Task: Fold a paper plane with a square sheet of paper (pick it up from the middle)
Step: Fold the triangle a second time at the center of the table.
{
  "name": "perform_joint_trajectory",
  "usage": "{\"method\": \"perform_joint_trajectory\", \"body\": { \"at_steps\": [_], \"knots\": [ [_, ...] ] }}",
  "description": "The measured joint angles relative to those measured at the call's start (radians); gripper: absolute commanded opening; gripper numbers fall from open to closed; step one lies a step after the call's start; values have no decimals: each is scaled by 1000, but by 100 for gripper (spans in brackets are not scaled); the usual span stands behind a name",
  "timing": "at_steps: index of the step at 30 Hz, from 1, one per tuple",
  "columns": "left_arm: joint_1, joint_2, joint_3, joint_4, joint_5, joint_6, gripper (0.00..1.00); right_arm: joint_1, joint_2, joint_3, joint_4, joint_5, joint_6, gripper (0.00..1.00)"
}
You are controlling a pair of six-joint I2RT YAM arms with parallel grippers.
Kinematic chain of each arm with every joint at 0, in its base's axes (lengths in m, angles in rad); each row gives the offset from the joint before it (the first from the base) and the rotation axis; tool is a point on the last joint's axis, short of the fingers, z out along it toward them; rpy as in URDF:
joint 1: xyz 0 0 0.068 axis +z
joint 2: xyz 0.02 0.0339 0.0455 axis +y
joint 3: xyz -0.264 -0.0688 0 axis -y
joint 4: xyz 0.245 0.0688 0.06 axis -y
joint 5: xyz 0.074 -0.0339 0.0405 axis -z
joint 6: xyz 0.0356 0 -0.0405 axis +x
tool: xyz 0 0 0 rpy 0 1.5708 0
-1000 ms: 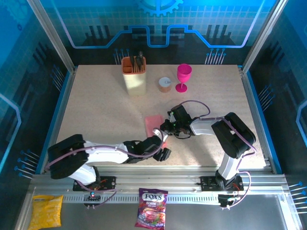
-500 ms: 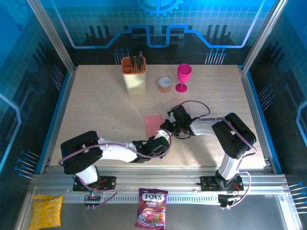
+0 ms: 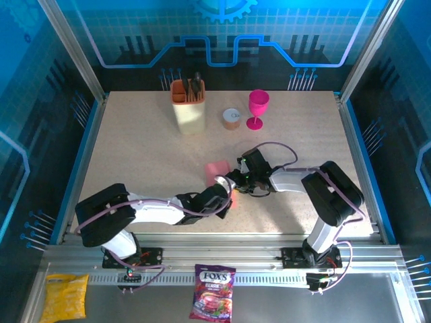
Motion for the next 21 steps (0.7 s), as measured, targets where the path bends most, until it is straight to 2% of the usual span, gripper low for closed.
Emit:
{"method": "perform_joint_trajectory", "body": {
  "at_steps": [4,5,8,11,21],
  "knots": [
    [17,-51,-27,13,73,-21,0,-39,-115,1,-76,29,-54,37],
    [17,-60,-31,16,93,-24,0,-45,-143,8,-107,38,-73,33],
    [17,-72,-38,25,139,-42,0,-51,-175,56,-180,54,-133,11],
    [17,-77,-45,28,169,-55,0,-51,-166,113,-226,45,-188,0],
    [20,-77,-48,27,195,-68,0,-18,74,258,-251,-20,-275,0]
  ]
}}
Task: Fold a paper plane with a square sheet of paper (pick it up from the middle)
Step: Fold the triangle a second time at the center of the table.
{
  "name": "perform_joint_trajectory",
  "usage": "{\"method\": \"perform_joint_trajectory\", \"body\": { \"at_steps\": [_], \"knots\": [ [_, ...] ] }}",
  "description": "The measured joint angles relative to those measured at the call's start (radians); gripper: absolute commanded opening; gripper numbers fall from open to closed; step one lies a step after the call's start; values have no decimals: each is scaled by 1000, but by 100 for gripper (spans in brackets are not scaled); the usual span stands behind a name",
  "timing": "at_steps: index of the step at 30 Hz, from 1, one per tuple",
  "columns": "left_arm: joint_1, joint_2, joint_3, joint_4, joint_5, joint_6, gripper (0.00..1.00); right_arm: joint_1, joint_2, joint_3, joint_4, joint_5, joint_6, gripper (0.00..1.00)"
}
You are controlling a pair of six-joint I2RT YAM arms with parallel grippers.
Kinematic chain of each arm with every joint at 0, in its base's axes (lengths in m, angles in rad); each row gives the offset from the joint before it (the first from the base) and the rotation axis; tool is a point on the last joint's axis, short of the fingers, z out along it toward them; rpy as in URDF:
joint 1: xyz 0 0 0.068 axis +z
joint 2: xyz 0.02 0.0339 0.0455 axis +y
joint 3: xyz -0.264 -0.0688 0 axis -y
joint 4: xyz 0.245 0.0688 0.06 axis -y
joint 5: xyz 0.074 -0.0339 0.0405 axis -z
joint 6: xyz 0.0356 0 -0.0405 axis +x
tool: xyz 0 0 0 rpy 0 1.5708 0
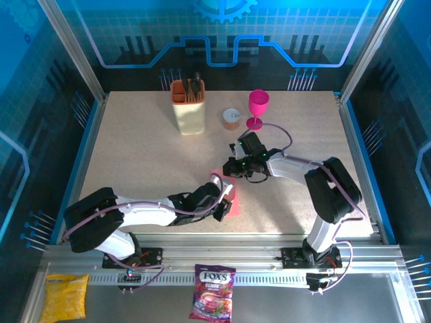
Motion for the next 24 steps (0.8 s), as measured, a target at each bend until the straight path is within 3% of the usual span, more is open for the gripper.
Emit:
{"method": "perform_joint_trajectory", "body": {
  "at_steps": [9,24],
  "knots": [
    [45,4,0,0,19,4,0,5,130,3,9,-11,-11,0],
    [155,27,-19,-23,26,49,0,4,141,-24,113,-23,-7,0]
  ]
}}
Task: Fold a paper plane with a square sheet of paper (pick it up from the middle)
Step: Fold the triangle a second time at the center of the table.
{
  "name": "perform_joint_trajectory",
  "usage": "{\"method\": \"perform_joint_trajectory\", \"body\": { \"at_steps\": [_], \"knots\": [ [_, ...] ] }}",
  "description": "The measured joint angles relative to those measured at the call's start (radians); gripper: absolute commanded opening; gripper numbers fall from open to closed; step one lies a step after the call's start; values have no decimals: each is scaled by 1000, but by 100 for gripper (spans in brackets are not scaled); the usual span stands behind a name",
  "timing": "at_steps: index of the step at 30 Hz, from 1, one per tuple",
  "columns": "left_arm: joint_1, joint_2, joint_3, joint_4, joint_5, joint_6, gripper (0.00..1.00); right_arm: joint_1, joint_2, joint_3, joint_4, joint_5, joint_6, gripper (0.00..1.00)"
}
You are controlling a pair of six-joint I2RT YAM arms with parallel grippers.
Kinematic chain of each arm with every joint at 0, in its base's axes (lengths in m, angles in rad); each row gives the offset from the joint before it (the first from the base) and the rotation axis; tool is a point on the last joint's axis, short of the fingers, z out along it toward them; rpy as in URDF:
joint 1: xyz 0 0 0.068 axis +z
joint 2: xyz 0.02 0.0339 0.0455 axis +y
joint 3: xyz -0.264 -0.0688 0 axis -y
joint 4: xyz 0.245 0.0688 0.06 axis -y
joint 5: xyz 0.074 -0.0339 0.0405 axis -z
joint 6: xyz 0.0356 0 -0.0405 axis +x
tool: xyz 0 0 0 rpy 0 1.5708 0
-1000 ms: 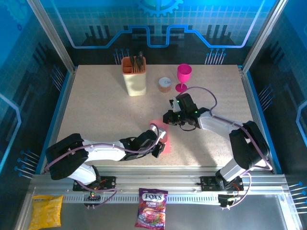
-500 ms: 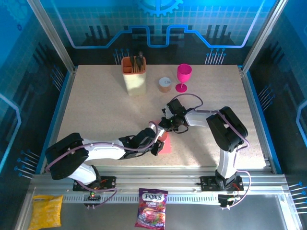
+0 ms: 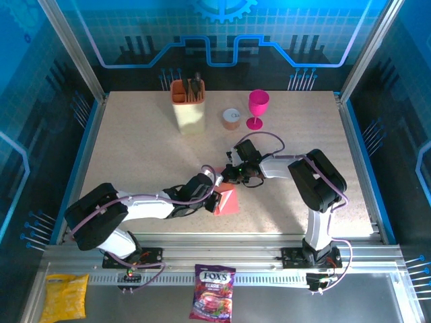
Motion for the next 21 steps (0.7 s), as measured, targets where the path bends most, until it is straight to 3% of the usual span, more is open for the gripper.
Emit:
{"method": "perform_joint_trajectory", "body": {
  "at_steps": [21],
  "knots": [
    [62,32,0,-22,-45,34,0,0,12,0,30,-11,8,0]
  ]
}}
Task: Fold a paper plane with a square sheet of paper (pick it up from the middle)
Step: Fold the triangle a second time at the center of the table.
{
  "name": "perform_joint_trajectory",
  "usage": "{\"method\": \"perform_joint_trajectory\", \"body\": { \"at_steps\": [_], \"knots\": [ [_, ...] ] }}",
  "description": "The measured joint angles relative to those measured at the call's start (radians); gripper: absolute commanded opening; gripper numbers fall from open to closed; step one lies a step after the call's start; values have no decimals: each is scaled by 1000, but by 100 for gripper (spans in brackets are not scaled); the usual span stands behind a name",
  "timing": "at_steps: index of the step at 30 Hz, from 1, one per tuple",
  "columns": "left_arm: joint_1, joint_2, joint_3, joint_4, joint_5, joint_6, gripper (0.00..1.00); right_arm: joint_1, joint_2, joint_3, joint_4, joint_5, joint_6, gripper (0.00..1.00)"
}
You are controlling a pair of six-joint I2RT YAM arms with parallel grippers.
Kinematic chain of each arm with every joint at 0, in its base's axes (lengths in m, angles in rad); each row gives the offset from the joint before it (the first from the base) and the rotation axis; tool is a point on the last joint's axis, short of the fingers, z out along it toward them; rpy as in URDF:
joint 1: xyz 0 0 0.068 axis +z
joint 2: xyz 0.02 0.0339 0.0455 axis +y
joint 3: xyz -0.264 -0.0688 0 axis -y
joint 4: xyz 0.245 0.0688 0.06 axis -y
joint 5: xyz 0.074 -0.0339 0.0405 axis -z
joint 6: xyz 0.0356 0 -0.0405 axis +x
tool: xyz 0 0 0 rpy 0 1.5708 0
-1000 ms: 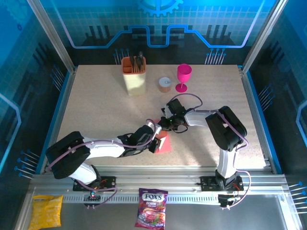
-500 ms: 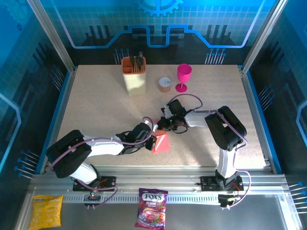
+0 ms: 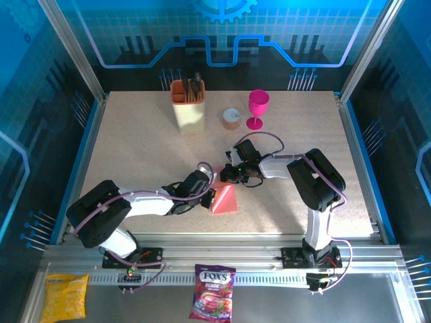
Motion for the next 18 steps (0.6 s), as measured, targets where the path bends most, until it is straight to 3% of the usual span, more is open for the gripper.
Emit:
{"method": "perform_joint_trajectory", "body": {
  "at_steps": [15,18],
  "knots": [
    [0,43,6,15,2,0,0,-2,1,12,-10,-2,7,0],
    [0,53,6,37,9,0,0,-9,-25,13,-50,13,8,9]
  ]
}}
